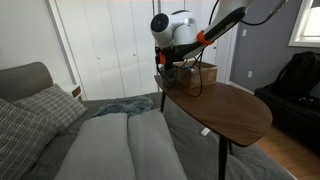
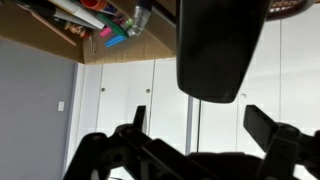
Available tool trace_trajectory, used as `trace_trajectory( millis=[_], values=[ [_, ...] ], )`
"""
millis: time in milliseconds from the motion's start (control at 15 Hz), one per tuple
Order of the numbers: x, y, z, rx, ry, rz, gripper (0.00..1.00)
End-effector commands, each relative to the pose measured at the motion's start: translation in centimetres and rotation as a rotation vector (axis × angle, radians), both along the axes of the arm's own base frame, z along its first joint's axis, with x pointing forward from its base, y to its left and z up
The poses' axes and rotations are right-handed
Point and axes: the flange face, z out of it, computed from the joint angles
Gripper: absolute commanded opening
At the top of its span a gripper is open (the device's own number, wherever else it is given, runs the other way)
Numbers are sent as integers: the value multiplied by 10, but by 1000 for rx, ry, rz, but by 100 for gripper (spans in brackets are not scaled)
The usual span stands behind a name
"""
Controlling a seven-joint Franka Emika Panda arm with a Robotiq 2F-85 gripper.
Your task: Put the black object in the bin
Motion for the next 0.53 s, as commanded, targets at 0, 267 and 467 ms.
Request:
trace_trajectory(
  millis=[0, 267, 467],
  values=[
    [-25, -5, 42, 39, -27, 19, 100],
    [-56, -17, 97, 156, -116, 64, 100],
    [-45, -14, 105, 158, -136, 95, 100]
  ],
)
